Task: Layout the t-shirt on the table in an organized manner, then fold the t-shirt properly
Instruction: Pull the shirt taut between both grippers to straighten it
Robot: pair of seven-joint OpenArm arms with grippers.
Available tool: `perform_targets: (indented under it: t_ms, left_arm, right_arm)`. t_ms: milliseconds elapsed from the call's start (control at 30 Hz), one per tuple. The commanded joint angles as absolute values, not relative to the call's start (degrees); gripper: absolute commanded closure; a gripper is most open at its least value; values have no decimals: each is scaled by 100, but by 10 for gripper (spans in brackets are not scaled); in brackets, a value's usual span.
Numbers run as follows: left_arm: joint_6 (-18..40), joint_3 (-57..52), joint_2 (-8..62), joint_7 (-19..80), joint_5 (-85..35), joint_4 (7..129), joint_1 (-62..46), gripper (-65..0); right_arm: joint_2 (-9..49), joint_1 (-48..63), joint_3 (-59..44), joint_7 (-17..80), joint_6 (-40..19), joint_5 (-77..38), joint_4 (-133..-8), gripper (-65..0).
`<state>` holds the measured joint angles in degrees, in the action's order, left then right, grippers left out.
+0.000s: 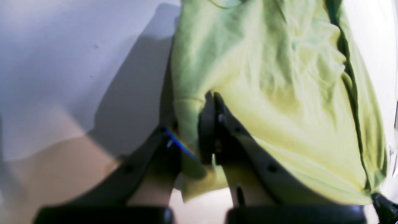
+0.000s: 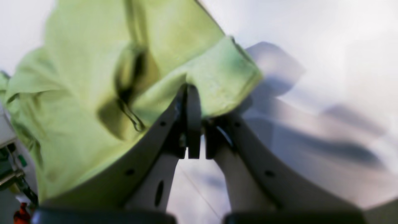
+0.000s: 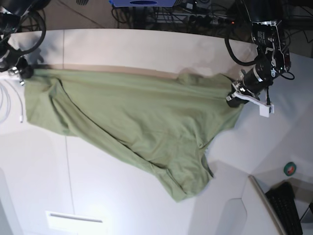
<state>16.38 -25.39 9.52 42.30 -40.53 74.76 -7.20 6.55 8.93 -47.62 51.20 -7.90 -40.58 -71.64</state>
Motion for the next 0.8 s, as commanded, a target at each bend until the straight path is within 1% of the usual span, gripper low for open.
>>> perform_targets:
  t_ms: [0,167,400,767]
  left_arm:
    - [1631,-2571,1033,4084,-4110,7609,-690,0]
    - [1622,-2571,1033,4084,-4110,7697,-901,0]
    - [1613,-2571,1033,4084,-4110,8215,-1288,0]
    - [1613,-2571,1024,4084,-4110,8215,-1455,0]
  right_arm:
    - [769,884,-4778,5015,-760,-4066,-7248,0]
    - [787,884,-4769,5015,-743,-4031,-7248,0]
    - [743,848,-4769,5024,-743,-3046,-7310,0]
    - [743,848,-4769,5015,-743,-3020,-7266,0]
